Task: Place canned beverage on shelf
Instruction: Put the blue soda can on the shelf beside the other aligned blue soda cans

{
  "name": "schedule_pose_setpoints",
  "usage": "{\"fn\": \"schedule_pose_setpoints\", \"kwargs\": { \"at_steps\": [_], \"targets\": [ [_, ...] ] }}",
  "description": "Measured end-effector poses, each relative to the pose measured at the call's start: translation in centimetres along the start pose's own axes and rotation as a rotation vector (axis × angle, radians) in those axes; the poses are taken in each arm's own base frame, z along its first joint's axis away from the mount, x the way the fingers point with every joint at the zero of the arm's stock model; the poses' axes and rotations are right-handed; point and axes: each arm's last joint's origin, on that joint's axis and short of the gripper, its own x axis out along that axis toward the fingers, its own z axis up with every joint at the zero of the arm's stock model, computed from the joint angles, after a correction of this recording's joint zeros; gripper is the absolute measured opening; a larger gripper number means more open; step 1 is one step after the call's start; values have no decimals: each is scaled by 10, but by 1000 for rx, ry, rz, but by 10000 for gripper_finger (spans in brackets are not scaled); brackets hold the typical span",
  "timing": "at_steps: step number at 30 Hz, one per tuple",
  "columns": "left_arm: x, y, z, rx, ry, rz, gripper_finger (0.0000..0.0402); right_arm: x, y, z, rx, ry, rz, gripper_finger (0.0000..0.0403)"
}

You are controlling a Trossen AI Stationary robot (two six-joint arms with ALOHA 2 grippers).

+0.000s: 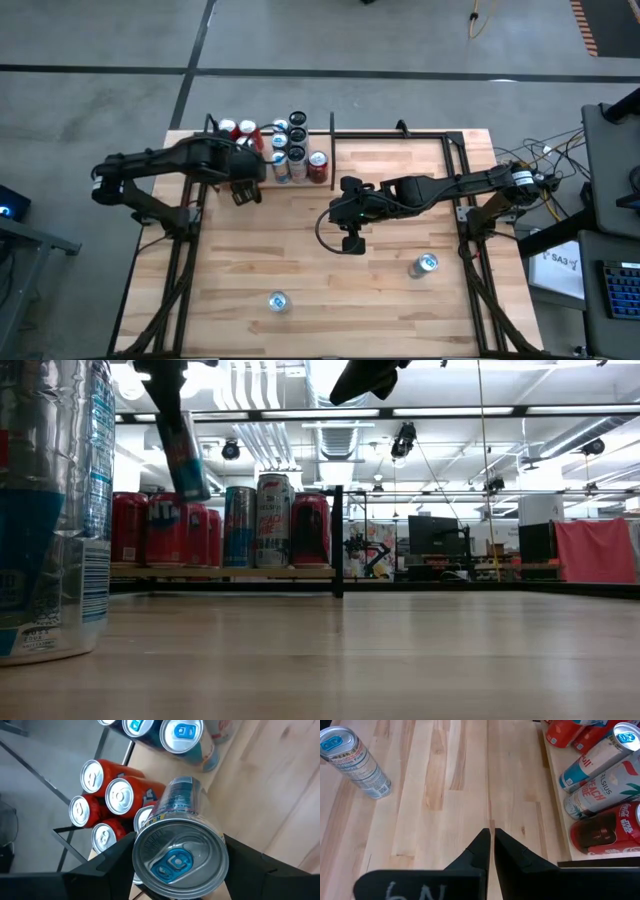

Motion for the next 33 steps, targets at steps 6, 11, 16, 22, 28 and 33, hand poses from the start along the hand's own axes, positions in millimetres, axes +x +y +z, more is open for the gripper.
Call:
{"fn": "schedule_pose_setpoints", "kwargs": {
  "at_steps": [6,11,16,22,28,33],
  "targets": [
    [3,-3,3,11,11,4,223,0,0,0,-4,0,0,13],
    [2,-2,1,25,3,1,223,0,0,0,-5,-1,0,13],
    [0,0,0,39,-8,0,223,0,0,0,-5,-1,0,13],
    [0,-2,2,32,-14,-32,223,0,0,0,-5,-1,0,13],
    [5,-7,6,44,13,-53,223,0,0,0,-6,-1,0,13],
    [12,-14,12,60,43,-53,223,0,0,0,-5,0,0,13]
  ]
}}
